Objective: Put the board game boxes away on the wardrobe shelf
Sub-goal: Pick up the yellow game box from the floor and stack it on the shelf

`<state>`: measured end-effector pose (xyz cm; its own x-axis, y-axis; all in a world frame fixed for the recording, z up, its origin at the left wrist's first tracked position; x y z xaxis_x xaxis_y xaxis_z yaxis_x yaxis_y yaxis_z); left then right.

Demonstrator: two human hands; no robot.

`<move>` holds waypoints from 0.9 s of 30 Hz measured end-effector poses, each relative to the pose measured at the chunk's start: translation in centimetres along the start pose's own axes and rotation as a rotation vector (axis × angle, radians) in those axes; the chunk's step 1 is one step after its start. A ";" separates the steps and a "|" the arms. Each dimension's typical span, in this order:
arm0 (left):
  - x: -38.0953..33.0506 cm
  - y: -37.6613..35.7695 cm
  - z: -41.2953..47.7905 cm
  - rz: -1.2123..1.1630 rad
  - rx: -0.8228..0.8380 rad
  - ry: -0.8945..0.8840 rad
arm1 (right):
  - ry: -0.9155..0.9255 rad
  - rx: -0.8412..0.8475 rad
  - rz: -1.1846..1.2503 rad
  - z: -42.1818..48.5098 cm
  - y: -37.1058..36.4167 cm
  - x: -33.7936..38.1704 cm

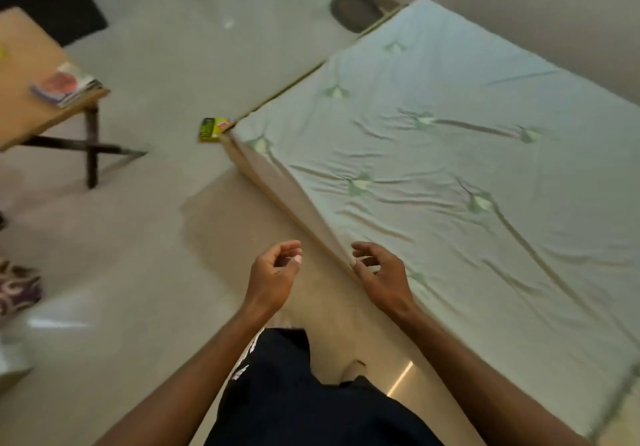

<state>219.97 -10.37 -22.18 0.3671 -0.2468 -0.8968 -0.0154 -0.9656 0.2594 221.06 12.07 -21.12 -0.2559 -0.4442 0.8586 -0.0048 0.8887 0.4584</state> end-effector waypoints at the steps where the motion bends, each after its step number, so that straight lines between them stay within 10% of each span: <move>1: 0.3 2.3 1.9 -0.023 -0.053 0.022 | 0.022 0.043 -0.016 2.7 -2.1 1.3; 27: -3.7 47.8 52.0 -0.055 -0.483 0.188 | 0.184 0.478 0.008 55.2 -46.2 36.4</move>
<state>169.50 -59.83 -25.07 0.5165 -0.1353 -0.8455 0.4230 -0.8182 0.3893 158.62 -38.97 -23.71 -0.0838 -0.4119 0.9074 -0.4564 0.8253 0.3325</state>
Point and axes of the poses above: each hand's wrist, its own z-axis towards the middle knuckle, its own y-axis out of the back of the hand, x = y × z, the point moved 8 cm from there along z, towards the middle knuckle, and after that the axes turned 1 degree about y, right-handed, at the moved point
